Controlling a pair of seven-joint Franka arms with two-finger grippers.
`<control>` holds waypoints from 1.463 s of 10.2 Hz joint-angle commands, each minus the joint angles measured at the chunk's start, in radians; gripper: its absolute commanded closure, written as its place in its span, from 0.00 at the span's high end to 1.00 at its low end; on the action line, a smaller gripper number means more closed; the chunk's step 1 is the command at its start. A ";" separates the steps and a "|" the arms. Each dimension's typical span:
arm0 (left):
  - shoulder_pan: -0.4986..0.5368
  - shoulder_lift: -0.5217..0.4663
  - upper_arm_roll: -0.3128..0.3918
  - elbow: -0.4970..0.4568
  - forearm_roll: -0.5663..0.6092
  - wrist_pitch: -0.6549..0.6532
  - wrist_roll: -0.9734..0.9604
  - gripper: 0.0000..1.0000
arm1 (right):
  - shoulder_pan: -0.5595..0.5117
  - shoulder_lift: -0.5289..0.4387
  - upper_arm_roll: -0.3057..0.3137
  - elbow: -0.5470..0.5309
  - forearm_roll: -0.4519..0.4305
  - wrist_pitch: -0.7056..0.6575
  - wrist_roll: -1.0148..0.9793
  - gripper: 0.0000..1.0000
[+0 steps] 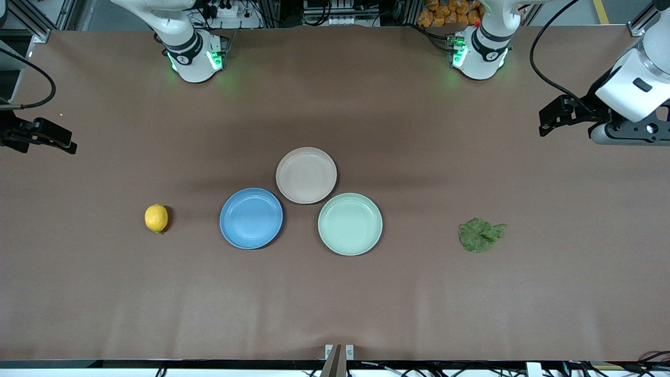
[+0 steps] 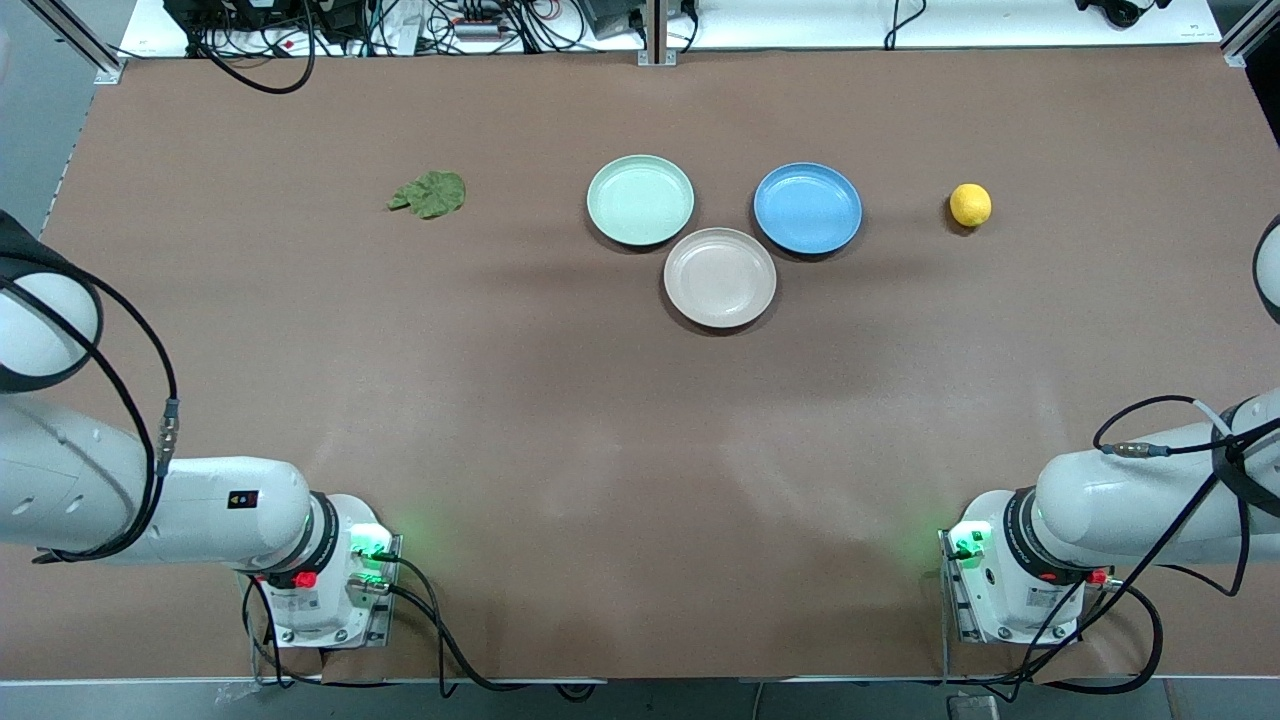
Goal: Pick lemon and lettuce from blue and beige plates
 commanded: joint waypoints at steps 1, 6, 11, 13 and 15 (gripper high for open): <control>0.001 0.003 -0.005 0.025 0.013 -0.016 -0.016 1.00 | 0.000 0.004 0.004 0.012 -0.010 -0.014 -0.008 1.00; 0.005 -0.020 -0.008 0.015 0.010 -0.024 -0.019 1.00 | 0.003 0.004 0.006 0.012 -0.009 0.027 -0.008 1.00; 0.007 -0.020 -0.008 0.015 0.009 -0.022 -0.015 1.00 | 0.003 0.005 0.006 0.011 -0.009 0.044 -0.008 1.00; 0.007 -0.019 -0.008 0.015 0.009 -0.022 -0.013 1.00 | 0.003 0.005 0.006 0.011 -0.009 0.047 -0.008 1.00; 0.007 -0.019 -0.008 0.016 0.009 -0.022 -0.013 1.00 | 0.003 0.004 0.006 0.011 -0.009 0.049 -0.008 1.00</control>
